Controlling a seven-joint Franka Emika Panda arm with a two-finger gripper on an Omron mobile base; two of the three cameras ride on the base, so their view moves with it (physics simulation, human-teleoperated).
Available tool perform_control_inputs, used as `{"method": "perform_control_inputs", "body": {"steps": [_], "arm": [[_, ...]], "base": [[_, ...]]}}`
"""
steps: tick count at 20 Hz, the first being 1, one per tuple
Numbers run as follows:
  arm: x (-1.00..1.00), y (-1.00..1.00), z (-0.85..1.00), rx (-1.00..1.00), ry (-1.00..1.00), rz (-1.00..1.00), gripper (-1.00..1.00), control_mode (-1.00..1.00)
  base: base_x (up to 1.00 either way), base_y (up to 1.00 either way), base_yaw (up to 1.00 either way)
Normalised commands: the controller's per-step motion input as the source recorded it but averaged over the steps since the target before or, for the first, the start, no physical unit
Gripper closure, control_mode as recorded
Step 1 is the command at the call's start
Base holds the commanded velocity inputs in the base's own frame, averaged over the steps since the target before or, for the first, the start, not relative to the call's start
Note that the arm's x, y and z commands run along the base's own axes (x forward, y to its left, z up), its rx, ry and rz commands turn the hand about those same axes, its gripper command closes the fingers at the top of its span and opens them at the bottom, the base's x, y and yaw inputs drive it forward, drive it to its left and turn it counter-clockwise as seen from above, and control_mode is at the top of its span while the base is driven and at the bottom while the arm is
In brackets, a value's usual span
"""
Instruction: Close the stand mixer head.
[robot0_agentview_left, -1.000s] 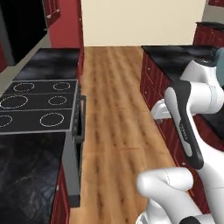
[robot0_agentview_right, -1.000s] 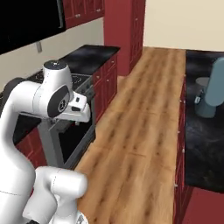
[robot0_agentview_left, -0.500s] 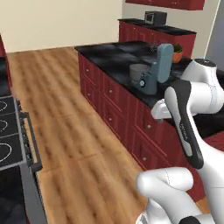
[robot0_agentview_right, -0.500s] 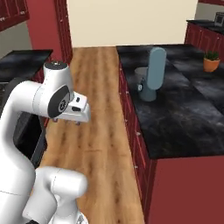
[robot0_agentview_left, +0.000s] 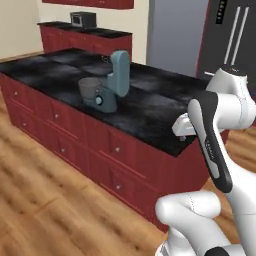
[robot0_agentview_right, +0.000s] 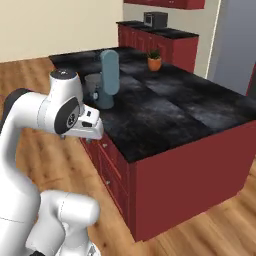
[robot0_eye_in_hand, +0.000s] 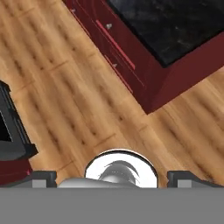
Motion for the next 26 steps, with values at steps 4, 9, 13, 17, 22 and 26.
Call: {"method": "perform_control_inputs", "body": {"steps": [4,9,13,17,22,26], "arm": [[0.00,0.00,0.00,0.00,0.00,0.00,-1.00,1.00],[0.00,0.00,0.00,0.00,0.00,0.00,-1.00,1.00],[0.00,0.00,0.00,0.00,0.00,0.00,-1.00,1.00],[0.00,0.00,0.00,0.00,0.00,0.00,-1.00,1.00],[0.00,0.00,0.00,0.00,0.00,0.00,-1.00,1.00],[0.00,0.00,0.00,0.00,0.00,0.00,-1.00,1.00]], "base": [[0.08,0.00,-0.65],[0.10,0.00,-0.66],[0.02,0.00,-0.67],[0.00,0.19,-0.56],[0.00,0.61,-0.43],[0.00,1.00,-0.23]]}}
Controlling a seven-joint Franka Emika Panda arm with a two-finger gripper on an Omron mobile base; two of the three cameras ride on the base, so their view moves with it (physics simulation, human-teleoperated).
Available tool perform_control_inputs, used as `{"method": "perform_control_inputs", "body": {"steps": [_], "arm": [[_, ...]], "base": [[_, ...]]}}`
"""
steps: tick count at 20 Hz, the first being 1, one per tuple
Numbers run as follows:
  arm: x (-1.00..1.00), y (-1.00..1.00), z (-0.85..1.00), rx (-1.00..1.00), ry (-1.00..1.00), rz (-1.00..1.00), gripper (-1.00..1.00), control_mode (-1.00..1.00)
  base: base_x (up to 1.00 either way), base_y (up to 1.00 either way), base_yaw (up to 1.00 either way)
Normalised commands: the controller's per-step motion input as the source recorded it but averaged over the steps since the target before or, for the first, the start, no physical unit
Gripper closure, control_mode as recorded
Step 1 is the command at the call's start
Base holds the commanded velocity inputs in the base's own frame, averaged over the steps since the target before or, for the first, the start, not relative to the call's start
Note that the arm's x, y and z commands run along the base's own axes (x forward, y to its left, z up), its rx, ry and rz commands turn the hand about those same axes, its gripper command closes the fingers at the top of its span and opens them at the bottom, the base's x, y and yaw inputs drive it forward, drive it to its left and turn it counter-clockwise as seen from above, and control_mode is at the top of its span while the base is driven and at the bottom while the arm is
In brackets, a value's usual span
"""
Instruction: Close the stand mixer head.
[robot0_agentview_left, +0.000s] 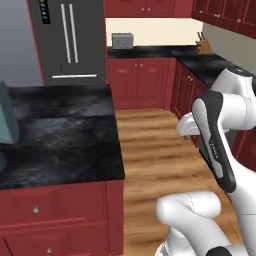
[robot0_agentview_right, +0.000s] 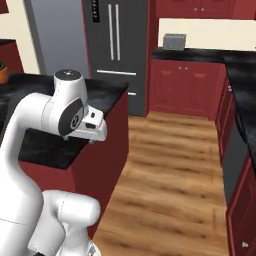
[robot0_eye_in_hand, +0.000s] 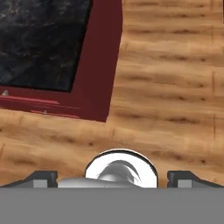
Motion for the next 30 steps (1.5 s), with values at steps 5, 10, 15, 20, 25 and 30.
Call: {"method": "perform_control_inputs", "body": {"steps": [5,10,15,20,25,30], "arm": [[0.00,0.00,0.00,0.00,0.00,0.00,-1.00,1.00],[0.00,0.00,0.00,0.00,0.00,0.00,-1.00,1.00],[0.00,0.00,0.00,0.00,0.00,0.00,-1.00,1.00],[0.00,0.00,0.00,0.00,0.00,0.00,-1.00,1.00],[0.00,0.02,0.00,0.01,-0.01,-0.01,-1.00,-1.00],[0.00,-0.22,0.09,0.21,-0.11,-0.01,-1.00,-1.00]], "base": [[0.02,1.00,-0.15],[-0.03,1.00,-0.13],[-0.25,1.00,-0.09],[-0.02,0.93,-0.11],[0.00,0.51,-0.08],[0.00,0.00,0.00]]}}
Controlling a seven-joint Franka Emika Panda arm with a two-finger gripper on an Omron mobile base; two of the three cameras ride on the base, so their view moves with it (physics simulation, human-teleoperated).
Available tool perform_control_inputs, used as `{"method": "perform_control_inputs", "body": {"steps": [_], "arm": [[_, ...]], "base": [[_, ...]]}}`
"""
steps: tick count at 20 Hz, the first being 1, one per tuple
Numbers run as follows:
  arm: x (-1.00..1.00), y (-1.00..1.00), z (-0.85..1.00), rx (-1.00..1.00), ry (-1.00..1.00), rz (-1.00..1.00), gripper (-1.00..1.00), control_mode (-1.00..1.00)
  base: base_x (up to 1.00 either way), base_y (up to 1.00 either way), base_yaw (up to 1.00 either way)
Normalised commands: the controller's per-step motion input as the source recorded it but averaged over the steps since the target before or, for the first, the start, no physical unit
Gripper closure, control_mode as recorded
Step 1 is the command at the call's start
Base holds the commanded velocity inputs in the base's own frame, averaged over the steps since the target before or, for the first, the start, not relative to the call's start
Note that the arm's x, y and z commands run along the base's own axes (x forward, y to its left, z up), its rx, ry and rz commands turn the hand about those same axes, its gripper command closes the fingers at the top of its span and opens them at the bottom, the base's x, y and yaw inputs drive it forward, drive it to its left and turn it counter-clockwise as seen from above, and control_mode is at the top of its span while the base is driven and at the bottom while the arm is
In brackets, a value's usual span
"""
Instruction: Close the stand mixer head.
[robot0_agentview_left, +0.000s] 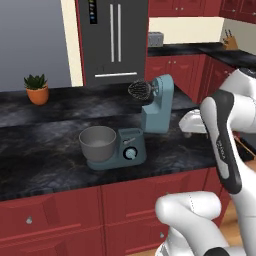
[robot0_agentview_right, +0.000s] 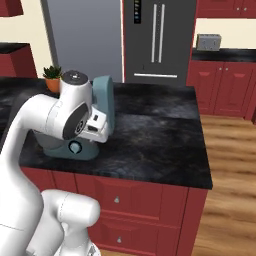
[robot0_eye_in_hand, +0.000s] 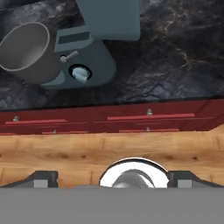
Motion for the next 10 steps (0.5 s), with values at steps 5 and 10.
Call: {"method": "perform_control_inputs", "body": {"steps": [5,10], "arm": [[0.07,-0.37,0.40,0.18,-0.26,0.08,-1.00,-1.00],[0.15,-0.33,0.35,0.08,-0.44,0.29,-1.00,-1.00]], "base": [[0.00,0.00,0.00],[0.00,0.00,0.00]]}}
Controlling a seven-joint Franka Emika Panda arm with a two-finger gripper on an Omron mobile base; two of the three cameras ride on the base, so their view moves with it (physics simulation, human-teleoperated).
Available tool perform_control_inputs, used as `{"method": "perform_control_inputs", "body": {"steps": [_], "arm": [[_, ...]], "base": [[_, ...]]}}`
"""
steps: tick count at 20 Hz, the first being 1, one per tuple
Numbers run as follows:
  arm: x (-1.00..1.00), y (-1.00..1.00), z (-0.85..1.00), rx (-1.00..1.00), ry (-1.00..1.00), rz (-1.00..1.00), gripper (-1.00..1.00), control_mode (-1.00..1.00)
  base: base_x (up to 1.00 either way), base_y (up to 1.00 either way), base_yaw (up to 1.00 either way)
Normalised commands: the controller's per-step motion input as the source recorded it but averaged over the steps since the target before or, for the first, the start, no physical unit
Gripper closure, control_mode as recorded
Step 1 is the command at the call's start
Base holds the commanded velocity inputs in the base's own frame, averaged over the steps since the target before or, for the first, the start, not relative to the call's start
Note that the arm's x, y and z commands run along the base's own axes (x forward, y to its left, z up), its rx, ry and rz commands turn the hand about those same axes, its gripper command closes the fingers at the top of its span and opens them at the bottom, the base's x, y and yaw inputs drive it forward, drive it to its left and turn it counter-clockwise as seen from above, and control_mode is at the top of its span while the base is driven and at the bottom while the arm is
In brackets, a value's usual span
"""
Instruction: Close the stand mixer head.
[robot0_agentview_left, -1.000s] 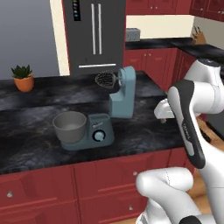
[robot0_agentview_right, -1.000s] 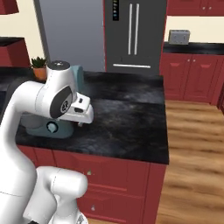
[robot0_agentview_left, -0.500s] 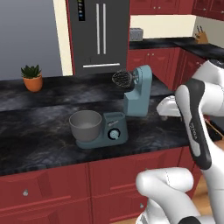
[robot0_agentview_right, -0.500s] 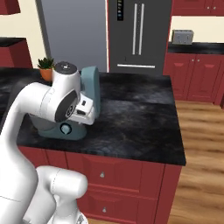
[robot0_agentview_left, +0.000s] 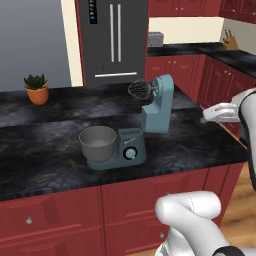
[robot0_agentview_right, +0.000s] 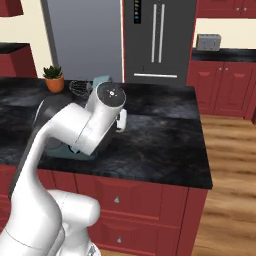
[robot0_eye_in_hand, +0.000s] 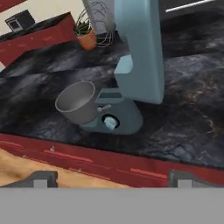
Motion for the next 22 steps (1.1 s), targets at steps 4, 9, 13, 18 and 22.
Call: {"method": "perform_control_inputs", "body": {"steps": [4,9,13,18,22], "arm": [[0.38,-0.22,0.18,0.09,-0.45,0.39,-1.00,-1.00],[0.60,-0.03,0.12,0.04,-0.39,0.41,-1.00,-1.00],[0.73,0.00,0.09,0.04,-0.30,0.38,-1.00,-1.00],[0.67,0.01,0.12,0.00,-0.27,0.38,-1.00,-1.00],[0.36,0.33,0.00,-0.08,-0.27,0.32,-1.00,-1.00]], "base": [[0.00,0.00,0.00],[0.00,0.00,0.00],[0.00,0.00,0.00],[0.00,0.00,0.00],[0.00,0.00,0.00]]}}
